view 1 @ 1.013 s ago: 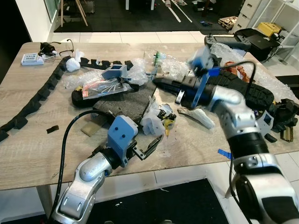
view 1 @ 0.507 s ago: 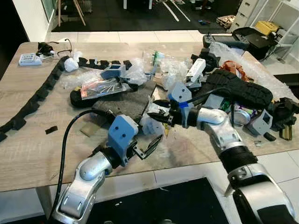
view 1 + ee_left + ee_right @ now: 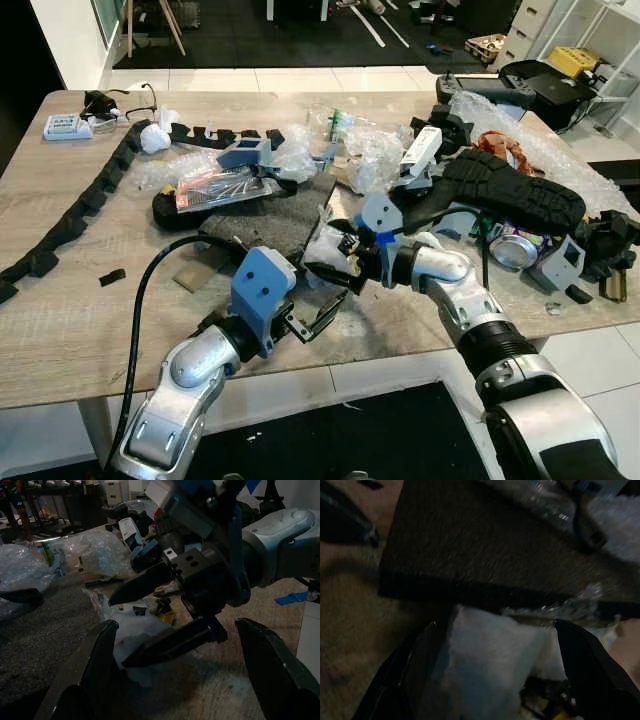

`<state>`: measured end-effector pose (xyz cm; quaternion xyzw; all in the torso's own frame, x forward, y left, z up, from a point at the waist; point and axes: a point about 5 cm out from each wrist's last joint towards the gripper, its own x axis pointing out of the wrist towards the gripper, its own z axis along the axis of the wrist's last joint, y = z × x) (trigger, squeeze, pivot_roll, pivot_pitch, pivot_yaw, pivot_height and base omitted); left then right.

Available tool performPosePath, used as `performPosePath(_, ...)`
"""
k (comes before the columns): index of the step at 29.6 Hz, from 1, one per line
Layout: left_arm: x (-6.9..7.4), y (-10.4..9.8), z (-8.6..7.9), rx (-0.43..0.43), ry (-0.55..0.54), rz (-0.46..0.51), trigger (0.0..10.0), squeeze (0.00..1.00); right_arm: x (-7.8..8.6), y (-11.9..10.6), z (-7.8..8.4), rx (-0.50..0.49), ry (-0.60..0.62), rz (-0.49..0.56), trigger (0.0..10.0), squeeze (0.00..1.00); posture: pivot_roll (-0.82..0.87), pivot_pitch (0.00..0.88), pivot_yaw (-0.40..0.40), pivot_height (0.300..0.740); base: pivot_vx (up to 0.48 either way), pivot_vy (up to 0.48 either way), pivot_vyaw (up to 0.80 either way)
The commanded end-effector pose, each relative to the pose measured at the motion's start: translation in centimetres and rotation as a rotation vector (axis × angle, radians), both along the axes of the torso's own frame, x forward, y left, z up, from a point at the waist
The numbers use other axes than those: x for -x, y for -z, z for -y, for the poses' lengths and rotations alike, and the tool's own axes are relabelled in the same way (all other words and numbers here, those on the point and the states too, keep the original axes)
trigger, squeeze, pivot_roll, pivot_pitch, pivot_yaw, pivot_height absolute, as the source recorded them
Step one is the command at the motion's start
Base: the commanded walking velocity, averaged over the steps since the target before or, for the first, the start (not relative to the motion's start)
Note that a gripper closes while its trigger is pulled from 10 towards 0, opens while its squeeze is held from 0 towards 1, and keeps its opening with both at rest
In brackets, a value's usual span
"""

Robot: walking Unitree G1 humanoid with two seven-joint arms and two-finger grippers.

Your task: Picking trash to rubbish bin

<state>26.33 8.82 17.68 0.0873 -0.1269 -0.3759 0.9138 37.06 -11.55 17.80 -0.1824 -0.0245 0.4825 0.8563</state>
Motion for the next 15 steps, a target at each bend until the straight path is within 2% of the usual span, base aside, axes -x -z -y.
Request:
performPosePath(1,0.3,0.2,0.1,-0.009,0.013,0.0,10.0,0.0,0.3,1.4,0.1,0.039,-0.011,-0.053,10.0,0.0,0.04,0.124,-0.063,0.74,0.0,0.0,0.0)
performPosePath(2,0.3,0.3,0.1,-0.01,0.014,-0.002,10.0,0.0,0.4,1.7,0.2,0.051,-0.01,-0.067,8.2,0.0,0.04,0.123,-0.063,0.74,0.0,0.0,0.0)
performPosePath(3,0.3,0.3,0.1,-0.011,0.015,-0.002,10.0,0.0,0.3,1.8,0.2,0.056,-0.007,-0.073,4.2,0.0,0.04,0.123,-0.063,0.74,0.0,0.0,0.0)
performPosePath(4,0.3,0.3,0.1,-0.013,0.016,-0.002,10.0,0.0,0.3,1.9,0.4,0.067,0.005,-0.079,2.7,0.0,0.04,0.122,-0.062,0.74,0.0,0.0,0.0)
performPosePath(5,0.3,0.3,0.1,-0.013,0.017,-0.003,10.0,0.0,0.2,2.0,0.5,0.073,0.013,-0.082,0.0,0.0,0.04,0.122,-0.062,0.74,0.0,0.0,0.0)
performPosePath(15,0.3,0.3,0.1,-0.014,0.018,-0.001,10.0,0.0,0.0,2.1,1.1,0.069,0.036,-0.101,0.0,0.0,0.03,0.124,-0.062,0.74,0.0,0.0,0.0)
